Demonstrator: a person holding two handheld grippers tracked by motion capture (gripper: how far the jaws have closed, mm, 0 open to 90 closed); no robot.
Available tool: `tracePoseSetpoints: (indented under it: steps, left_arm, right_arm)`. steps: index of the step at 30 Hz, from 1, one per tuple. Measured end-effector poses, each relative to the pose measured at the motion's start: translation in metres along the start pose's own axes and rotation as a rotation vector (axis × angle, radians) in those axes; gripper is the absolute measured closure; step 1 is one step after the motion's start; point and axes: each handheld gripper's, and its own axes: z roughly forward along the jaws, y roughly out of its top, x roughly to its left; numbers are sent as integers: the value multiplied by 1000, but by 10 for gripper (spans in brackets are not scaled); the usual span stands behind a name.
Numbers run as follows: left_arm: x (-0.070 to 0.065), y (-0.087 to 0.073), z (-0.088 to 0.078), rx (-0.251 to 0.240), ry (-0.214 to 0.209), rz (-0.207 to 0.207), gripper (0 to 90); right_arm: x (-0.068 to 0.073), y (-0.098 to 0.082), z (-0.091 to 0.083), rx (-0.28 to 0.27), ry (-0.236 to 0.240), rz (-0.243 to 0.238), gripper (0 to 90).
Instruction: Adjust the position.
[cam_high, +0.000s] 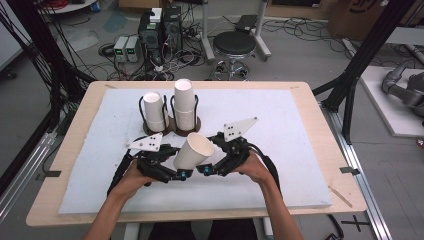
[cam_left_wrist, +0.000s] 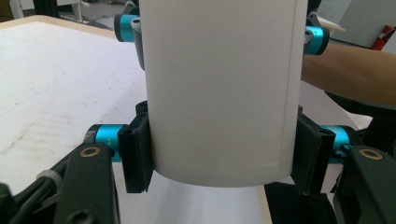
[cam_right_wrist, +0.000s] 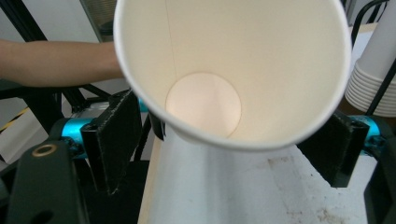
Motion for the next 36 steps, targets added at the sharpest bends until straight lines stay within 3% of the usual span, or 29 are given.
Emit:
tracePoseSetpoints:
  steps: [3,23,36]
  left_arm:
    - [-1,-1,2,8,-2,4,355]
    - [-3,-4,8,0,-14,13,355]
    - [-4,-5,8,-3,-16,23,360]
  right_arm:
    - [0,1,1,-17,7,-15,191]
    - [0,5,7,-63,56,1,198]
    - [-1,5,7,-85,72,1,303]
